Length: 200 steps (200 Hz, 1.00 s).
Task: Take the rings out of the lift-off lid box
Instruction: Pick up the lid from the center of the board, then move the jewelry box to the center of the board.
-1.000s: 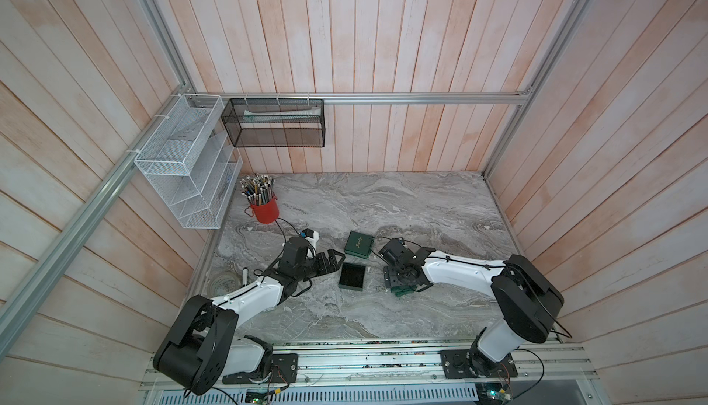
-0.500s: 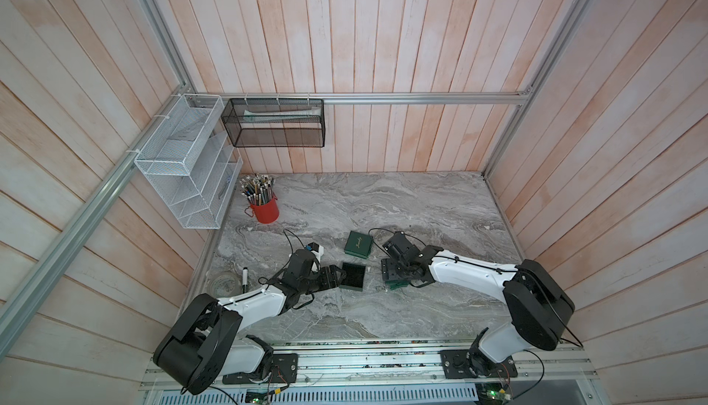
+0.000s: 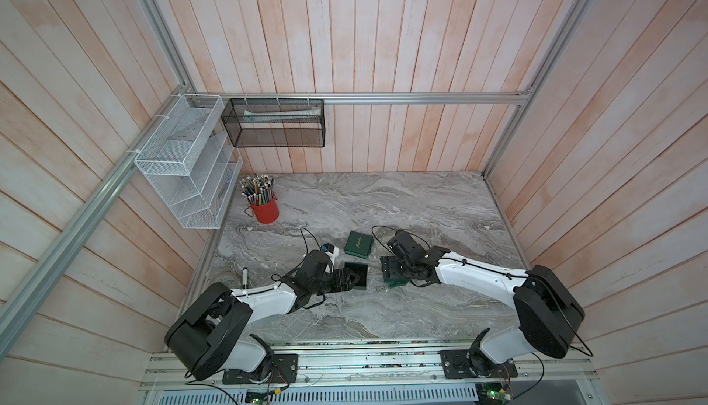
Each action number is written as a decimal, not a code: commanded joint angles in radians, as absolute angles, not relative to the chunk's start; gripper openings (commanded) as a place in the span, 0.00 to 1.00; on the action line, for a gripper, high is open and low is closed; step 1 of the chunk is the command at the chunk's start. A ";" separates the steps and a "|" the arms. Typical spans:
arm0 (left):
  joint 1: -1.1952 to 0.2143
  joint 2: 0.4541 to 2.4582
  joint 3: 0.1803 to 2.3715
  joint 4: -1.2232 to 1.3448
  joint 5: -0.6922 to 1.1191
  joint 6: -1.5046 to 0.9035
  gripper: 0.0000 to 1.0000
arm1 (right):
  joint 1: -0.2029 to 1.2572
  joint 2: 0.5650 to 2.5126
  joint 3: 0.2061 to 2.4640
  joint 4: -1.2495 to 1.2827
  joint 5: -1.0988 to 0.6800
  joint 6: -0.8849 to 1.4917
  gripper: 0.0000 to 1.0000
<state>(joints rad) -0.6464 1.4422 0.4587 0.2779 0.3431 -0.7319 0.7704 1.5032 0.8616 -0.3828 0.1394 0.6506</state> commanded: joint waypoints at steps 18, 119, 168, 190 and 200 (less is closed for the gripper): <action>-0.688 1.499 0.520 0.368 0.382 -0.762 0.77 | 0.762 1.476 0.847 -0.401 0.144 0.635 0.78; -0.632 1.382 0.527 0.262 0.331 -0.767 0.80 | 0.767 1.458 0.862 -0.376 0.090 0.570 0.77; -0.520 1.258 0.460 0.195 0.299 -0.740 0.81 | 0.796 1.500 0.919 -0.366 0.056 0.535 0.77; -0.486 1.246 0.450 0.182 0.307 -0.730 0.81 | 0.821 1.546 0.971 -0.389 0.070 0.524 0.77; -0.473 1.247 0.446 0.183 0.316 -0.727 0.82 | 0.829 1.566 0.990 -0.397 0.071 0.522 0.77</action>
